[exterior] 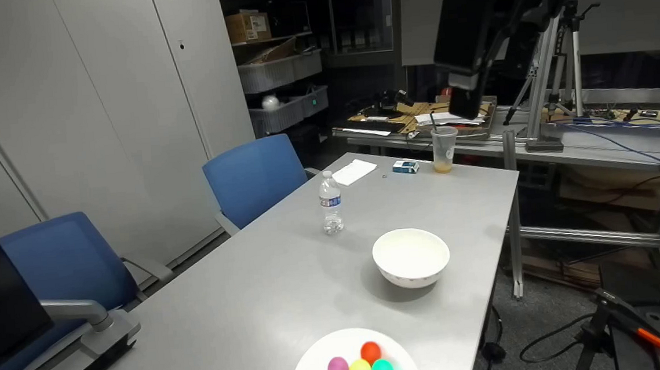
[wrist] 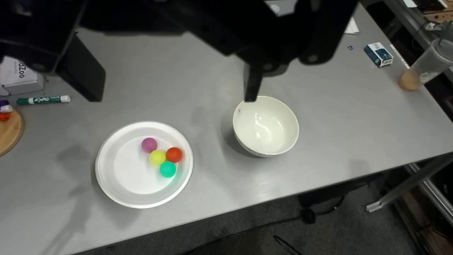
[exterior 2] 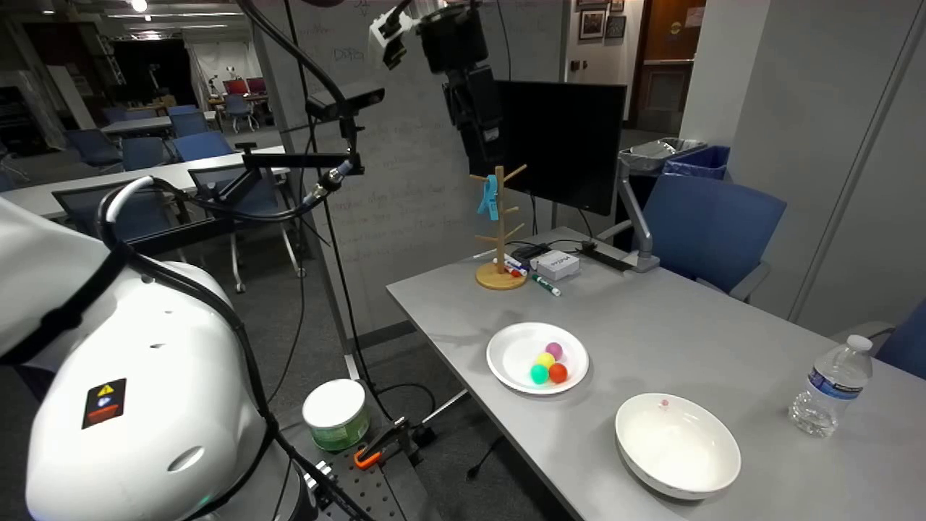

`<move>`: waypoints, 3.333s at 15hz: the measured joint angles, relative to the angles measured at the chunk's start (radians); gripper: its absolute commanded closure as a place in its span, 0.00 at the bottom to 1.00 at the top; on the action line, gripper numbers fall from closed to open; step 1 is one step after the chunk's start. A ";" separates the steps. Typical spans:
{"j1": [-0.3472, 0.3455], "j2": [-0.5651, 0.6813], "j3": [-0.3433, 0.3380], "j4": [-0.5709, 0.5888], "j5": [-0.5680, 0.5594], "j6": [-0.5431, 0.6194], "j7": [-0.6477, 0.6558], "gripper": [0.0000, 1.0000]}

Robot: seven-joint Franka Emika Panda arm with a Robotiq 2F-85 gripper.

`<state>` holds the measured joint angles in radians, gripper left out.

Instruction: Put the purple ball in the white bowl

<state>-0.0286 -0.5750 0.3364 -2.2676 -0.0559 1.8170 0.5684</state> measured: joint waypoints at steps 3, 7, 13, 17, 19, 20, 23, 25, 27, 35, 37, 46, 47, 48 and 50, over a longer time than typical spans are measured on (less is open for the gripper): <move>0.000 0.000 0.000 0.000 0.000 0.000 0.000 0.00; 0.000 0.000 0.000 0.000 0.000 0.000 0.000 0.00; 0.013 0.001 -0.011 -0.004 0.002 0.000 -0.001 0.00; 0.025 0.009 -0.020 -0.005 0.018 0.000 -0.002 0.00; 0.019 0.071 -0.005 0.033 0.020 0.030 0.000 0.00; 0.015 0.125 0.003 0.065 0.022 0.044 0.002 0.00; 0.021 0.177 -0.005 0.083 0.015 0.048 0.004 0.00; 0.023 0.159 -0.008 0.081 0.015 0.047 0.004 0.00; 0.027 0.149 -0.008 0.078 0.015 0.047 0.004 0.00; 0.084 0.220 -0.090 -0.019 0.147 0.276 -0.169 0.00; 0.104 0.252 -0.124 -0.063 0.212 0.355 -0.264 0.00; 0.125 0.364 -0.159 -0.107 0.274 0.402 -0.397 0.00; 0.125 0.364 -0.159 -0.107 0.274 0.402 -0.397 0.00; 0.125 0.364 -0.159 -0.106 0.274 0.402 -0.397 0.00; 0.125 0.364 -0.160 -0.107 0.274 0.402 -0.397 0.00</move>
<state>0.0964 -0.2106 0.1768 -2.3744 0.2183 2.2194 0.1715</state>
